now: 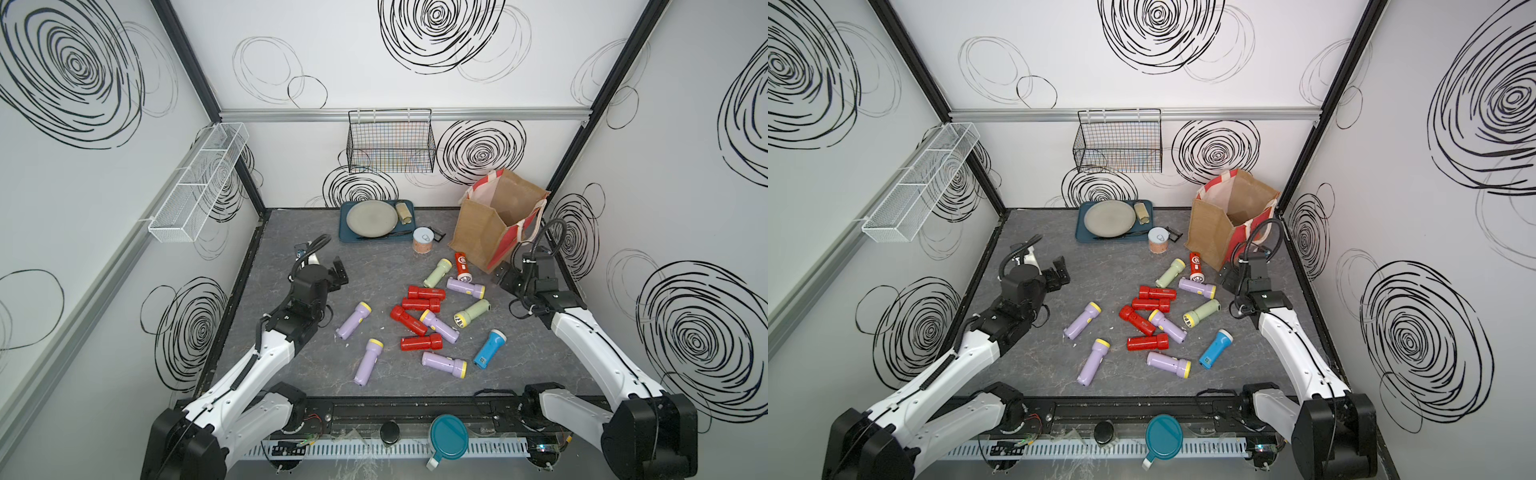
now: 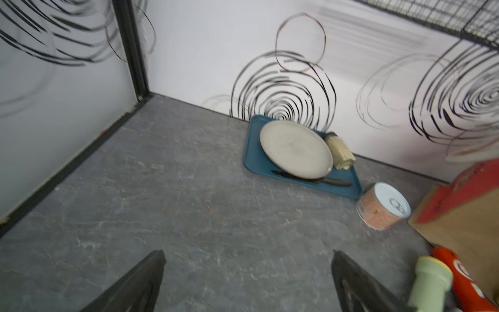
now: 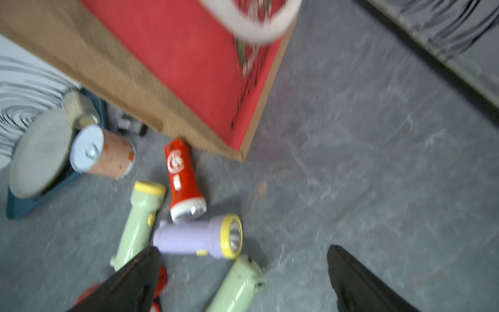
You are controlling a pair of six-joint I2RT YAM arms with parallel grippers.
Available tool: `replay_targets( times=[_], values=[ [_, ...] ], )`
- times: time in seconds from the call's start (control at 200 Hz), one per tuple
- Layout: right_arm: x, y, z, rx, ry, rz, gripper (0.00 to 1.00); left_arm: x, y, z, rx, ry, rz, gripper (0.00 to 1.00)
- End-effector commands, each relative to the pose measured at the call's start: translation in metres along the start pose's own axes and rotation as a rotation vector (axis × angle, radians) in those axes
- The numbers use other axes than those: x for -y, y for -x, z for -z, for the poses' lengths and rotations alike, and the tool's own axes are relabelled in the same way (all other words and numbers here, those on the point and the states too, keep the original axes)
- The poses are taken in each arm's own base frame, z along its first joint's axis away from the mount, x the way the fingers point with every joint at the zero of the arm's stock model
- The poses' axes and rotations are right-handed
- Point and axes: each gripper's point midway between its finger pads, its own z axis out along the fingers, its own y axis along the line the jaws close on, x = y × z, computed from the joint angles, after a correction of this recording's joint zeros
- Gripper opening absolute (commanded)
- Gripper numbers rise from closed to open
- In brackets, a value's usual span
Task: Put the flashlights into the tote bags
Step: Pick up the flashlight from the center of the board.
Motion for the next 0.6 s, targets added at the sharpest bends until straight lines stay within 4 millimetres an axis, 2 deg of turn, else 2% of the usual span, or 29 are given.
replay_targets(
  times=[0.0, 0.13, 0.28, 0.36, 0.495, 0.595],
  values=[
    [0.017, -0.064, 0.010, -0.303, -0.059, -0.061, 1.00, 0.015, -0.062, 0.007, -0.260, -0.036, 0.022, 0.99],
    [0.021, -0.090, 0.019, -0.436, -0.077, -0.051, 1.00, 0.047, -0.080, 0.014, -0.323, -0.110, -0.017, 0.99],
    [0.035, -0.138, 0.029, -0.619, -0.120, -0.065, 1.00, 0.081, -0.082, 0.023, -0.321, -0.177, -0.113, 0.99],
    [0.037, -0.156, 0.035, -0.656, -0.111, -0.052, 1.00, 0.096, -0.082, 0.026, -0.325, -0.220, -0.136, 0.99],
    [0.034, -0.177, 0.045, -0.684, -0.096, -0.035, 1.00, 0.108, -0.079, 0.032, -0.320, -0.252, -0.145, 0.99],
    [0.041, -0.196, 0.049, -0.719, -0.122, -0.014, 0.98, 0.106, -0.079, 0.035, -0.310, -0.253, -0.125, 0.99]
  ],
)
